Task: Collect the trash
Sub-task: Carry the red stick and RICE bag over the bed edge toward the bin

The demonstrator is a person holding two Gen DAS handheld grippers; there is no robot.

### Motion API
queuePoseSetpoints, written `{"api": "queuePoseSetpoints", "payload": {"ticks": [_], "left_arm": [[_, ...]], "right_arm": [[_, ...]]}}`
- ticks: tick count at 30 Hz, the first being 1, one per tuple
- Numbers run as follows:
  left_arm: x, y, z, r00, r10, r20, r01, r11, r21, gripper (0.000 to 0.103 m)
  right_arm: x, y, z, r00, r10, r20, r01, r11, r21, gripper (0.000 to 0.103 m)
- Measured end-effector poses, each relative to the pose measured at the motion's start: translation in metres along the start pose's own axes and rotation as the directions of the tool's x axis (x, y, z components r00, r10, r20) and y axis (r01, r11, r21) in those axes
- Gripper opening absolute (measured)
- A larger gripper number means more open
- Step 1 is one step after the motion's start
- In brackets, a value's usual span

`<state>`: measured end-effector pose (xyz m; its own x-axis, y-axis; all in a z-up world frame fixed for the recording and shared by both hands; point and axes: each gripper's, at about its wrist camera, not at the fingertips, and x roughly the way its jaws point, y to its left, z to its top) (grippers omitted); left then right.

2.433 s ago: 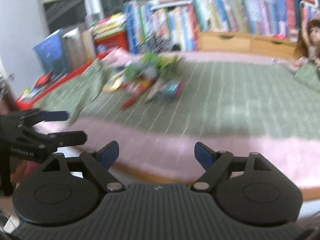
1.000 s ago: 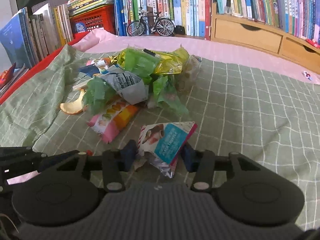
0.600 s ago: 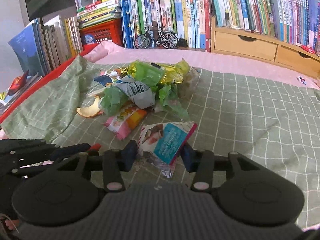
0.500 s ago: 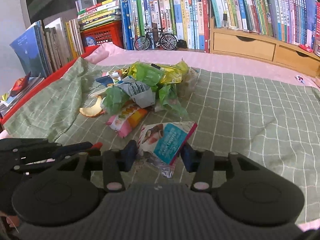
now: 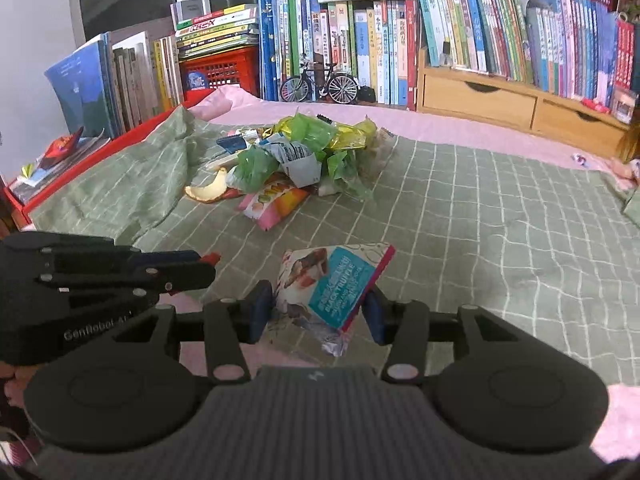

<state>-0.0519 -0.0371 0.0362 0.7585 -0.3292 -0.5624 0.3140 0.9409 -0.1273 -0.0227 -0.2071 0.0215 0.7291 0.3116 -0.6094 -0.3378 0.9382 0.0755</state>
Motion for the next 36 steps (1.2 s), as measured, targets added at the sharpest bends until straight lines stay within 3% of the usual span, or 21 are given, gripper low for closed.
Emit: {"api": "queuePoseSetpoints", "payload": {"ticks": [17, 22, 27, 36], "left_arm": [[-0.006, -0.002, -0.005, 1.000, -0.024, -0.017, 0.024, 1.000, -0.006, 0.010], [-0.003, -0.002, -0.004, 0.999, -0.030, -0.029, 0.029, 1.000, -0.012, 0.010], [0.002, -0.003, -0.001, 0.998, -0.041, -0.043, 0.041, 0.999, -0.019, 0.010], [0.008, -0.007, 0.003, 0.997, -0.051, -0.053, 0.051, 0.999, -0.015, 0.010]], "right_arm": [[-0.001, 0.002, -0.010, 0.999, -0.019, -0.046, 0.019, 1.000, 0.003, 0.055], [0.014, -0.023, 0.001, 0.990, 0.050, -0.135, -0.023, 0.980, 0.197, 0.051], [0.037, -0.058, 0.013, 0.967, 0.132, -0.216, -0.032, 0.910, 0.413, 0.051], [0.053, -0.067, 0.019, 0.955, 0.138, -0.261, 0.009, 0.870, 0.493, 0.050]]}}
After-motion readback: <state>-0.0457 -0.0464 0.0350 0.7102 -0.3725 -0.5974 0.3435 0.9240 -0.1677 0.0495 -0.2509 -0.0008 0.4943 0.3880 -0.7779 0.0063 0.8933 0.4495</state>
